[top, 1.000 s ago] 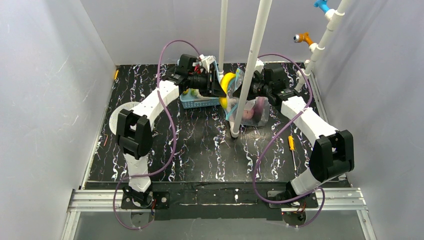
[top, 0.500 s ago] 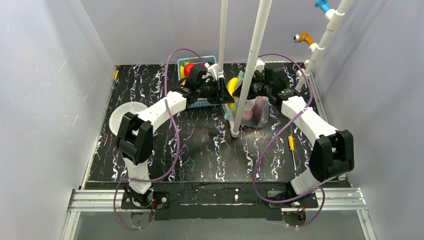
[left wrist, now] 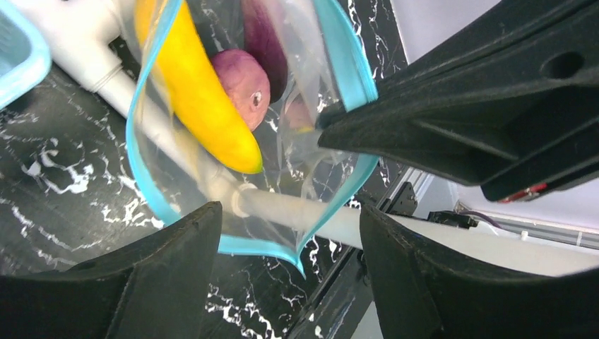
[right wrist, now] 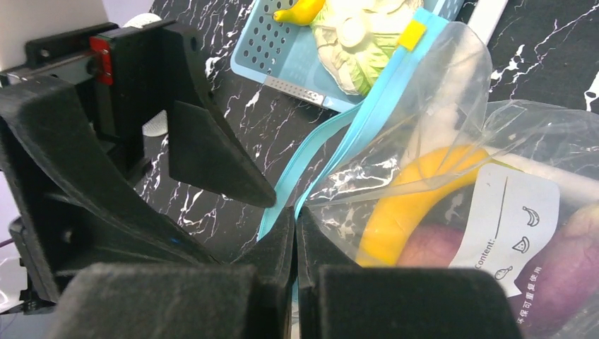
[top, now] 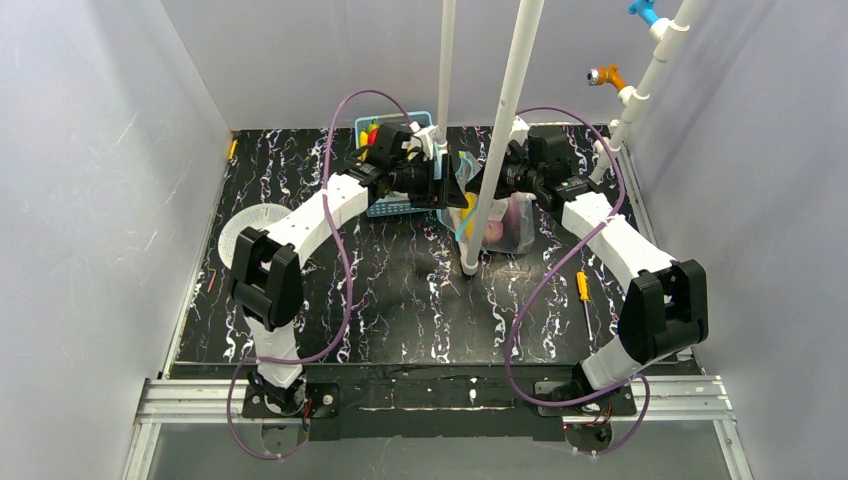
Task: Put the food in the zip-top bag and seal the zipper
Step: Place the fake fruit in the zipper food storage bag, then adjust the zipper food storage bag at the center of the board.
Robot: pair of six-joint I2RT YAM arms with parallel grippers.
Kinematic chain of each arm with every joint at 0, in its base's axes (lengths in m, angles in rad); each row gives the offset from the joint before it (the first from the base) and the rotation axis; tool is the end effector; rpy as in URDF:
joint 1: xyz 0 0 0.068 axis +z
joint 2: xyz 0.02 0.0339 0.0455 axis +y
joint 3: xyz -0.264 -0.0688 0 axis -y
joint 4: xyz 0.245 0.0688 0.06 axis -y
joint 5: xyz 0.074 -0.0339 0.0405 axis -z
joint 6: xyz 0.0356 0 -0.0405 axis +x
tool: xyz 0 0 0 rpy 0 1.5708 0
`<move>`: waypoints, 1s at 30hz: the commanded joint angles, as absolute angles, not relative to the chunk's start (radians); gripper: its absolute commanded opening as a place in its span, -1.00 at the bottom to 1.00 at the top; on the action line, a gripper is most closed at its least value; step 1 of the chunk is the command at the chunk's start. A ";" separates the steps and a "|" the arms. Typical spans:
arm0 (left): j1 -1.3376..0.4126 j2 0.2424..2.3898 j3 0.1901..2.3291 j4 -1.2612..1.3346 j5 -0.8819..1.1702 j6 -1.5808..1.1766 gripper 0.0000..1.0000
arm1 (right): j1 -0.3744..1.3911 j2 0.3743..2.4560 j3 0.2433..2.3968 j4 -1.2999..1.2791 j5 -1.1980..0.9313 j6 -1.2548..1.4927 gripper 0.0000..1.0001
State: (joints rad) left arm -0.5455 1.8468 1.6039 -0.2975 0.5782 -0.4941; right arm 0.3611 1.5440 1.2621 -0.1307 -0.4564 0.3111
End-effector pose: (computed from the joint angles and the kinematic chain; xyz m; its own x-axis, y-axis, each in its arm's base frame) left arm 0.3602 -0.2414 0.3134 -0.7833 0.0108 -0.6216 0.5267 0.5428 -0.6542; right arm 0.3331 0.1426 0.3244 -0.5698 0.0785 -0.8180 -0.5467 0.7070 0.4487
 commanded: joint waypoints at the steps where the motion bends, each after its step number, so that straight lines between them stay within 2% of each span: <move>1: -0.496 1.737 1.591 -0.366 0.595 -0.464 0.40 | 0.361 1.522 1.299 -0.107 -0.434 0.313 -0.97; 10: -0.472 1.706 1.535 -0.410 0.463 -0.512 0.27 | 0.357 1.519 1.291 -0.095 -0.433 0.333 -0.97; 24: -0.517 1.927 1.572 -0.264 0.567 -0.703 0.09 | 0.352 1.504 1.284 -0.094 -0.418 0.327 -0.97; 26: -0.524 1.940 1.586 -0.261 0.573 -0.705 -0.07 | 0.351 1.502 1.283 -0.093 -0.416 0.324 -0.97; 30: -0.526 1.945 1.622 -0.255 0.595 -0.719 -0.66 | 0.350 1.504 1.281 -0.090 -0.419 0.325 -0.97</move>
